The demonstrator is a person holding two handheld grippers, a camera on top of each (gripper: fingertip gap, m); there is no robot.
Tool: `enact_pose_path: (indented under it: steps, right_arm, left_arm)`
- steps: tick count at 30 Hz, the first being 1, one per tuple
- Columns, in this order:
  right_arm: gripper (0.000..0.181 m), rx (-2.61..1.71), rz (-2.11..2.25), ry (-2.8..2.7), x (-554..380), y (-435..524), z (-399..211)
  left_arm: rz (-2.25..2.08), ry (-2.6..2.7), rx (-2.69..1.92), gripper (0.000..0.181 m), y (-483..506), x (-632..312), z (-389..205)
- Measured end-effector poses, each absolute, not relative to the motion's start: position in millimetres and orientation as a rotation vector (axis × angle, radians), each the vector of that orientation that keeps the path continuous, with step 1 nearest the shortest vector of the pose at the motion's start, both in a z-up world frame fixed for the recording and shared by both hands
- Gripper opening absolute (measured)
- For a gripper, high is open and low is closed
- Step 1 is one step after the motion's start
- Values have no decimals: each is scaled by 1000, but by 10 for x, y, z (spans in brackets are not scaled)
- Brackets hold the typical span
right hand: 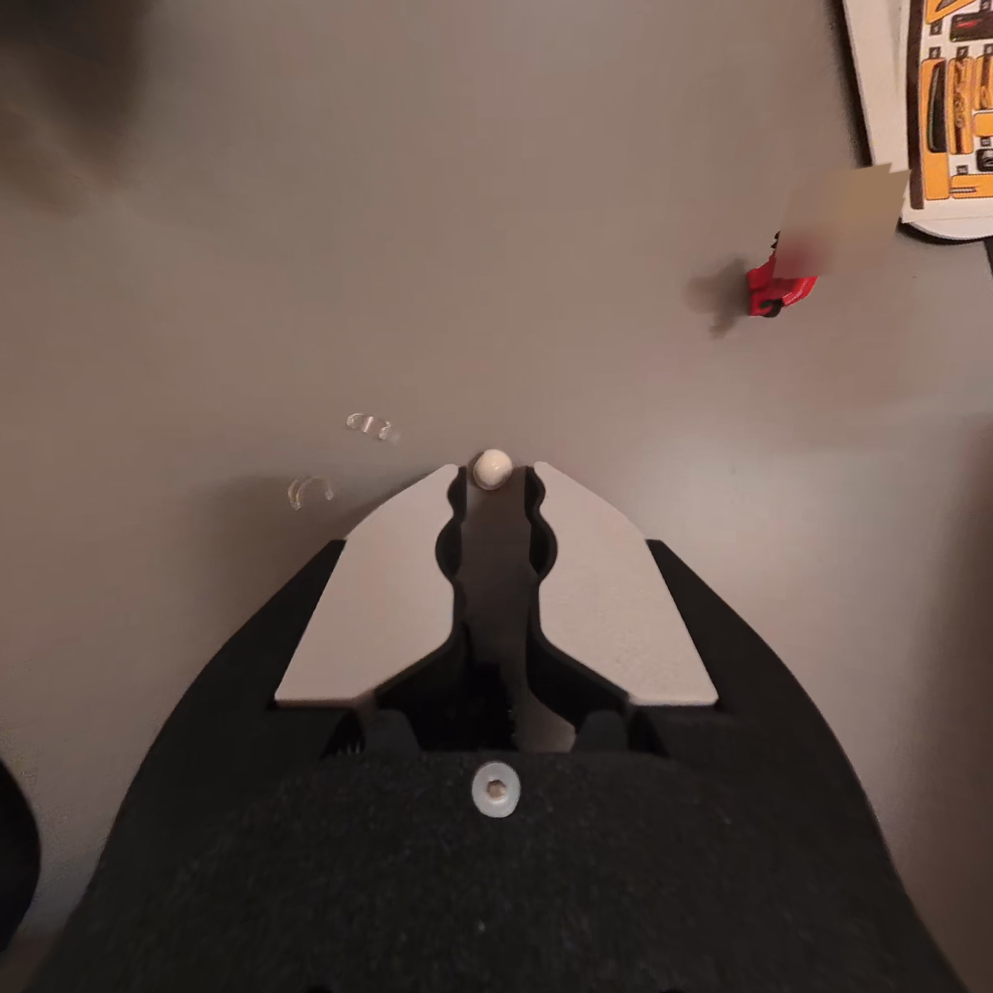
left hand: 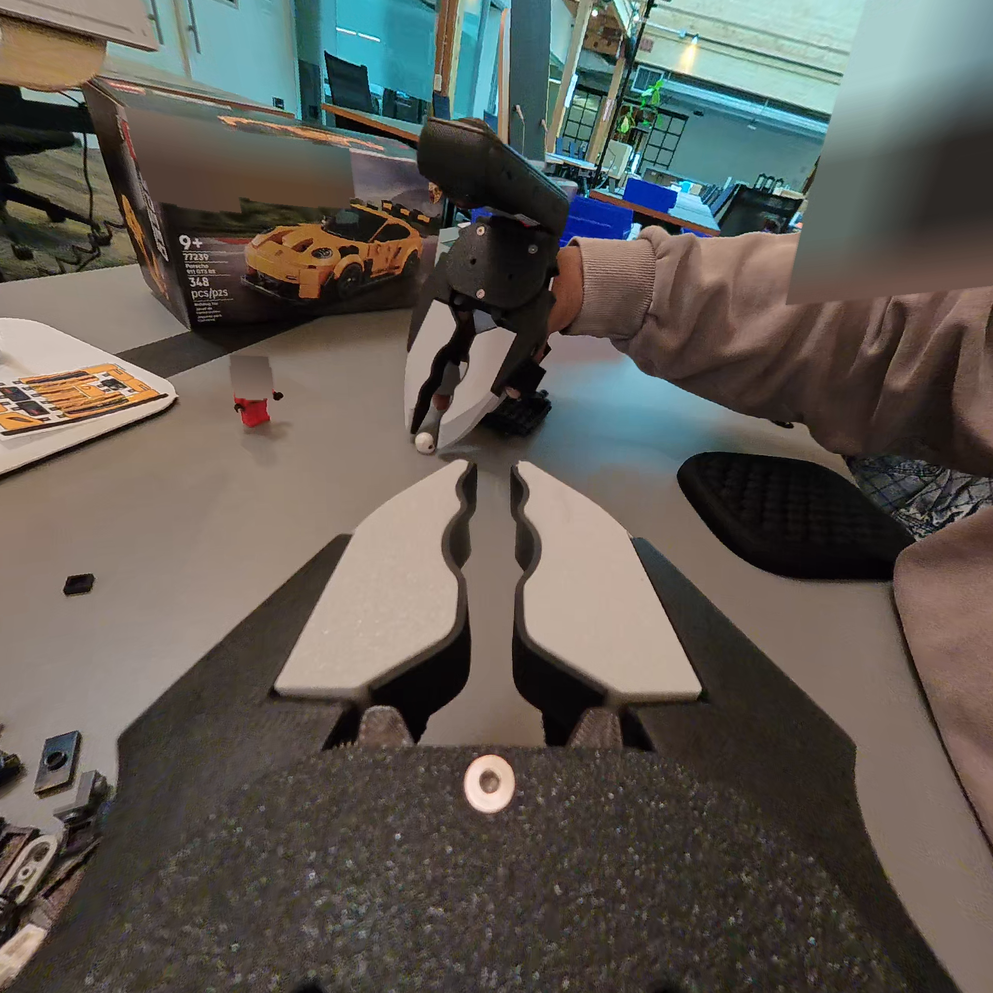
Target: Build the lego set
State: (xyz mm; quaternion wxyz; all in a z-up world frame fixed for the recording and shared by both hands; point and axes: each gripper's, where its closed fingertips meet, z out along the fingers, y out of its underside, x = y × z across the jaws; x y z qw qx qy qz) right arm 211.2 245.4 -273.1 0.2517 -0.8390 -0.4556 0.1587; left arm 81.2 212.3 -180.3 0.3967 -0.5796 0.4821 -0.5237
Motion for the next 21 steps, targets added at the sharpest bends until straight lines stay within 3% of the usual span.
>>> enact_pose_path:
  steps: [2,13,21]
  right_arm:
    - [13,-2280,434,-1244,2099,2469,-2747]
    - [13,-1945,669,-1436,1056,2110,-2240]
    - [13,-1732,803,-1521,675,1840,-1790]
  left_arm:
    - [-1317,1232,-1465,11,2117,815,-1811]
    - [-1328,1340,-1510,16,2125,803,-1967]
    - [-1663,1395,-1423,18,1857,735,-1797]
